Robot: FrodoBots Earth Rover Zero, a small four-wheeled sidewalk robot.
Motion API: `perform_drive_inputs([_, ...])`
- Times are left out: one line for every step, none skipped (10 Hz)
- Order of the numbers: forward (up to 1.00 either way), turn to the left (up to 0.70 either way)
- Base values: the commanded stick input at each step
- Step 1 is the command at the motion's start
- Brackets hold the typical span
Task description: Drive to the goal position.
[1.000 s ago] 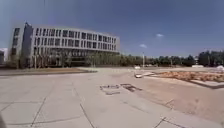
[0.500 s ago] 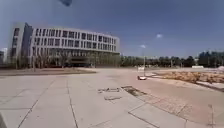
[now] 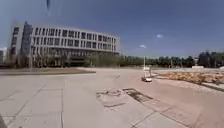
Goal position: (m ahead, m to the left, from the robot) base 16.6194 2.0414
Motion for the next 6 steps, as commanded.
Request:
perform_drive_inputs([0.70, 0.01])
perform_drive_inputs([0.70, 0.01])
perform_drive_inputs([0.70, 0.01])
perform_drive_inputs([0.70, 0.01])
perform_drive_inputs([0.70, 0.01])
perform_drive_inputs([0.70, 0.01])
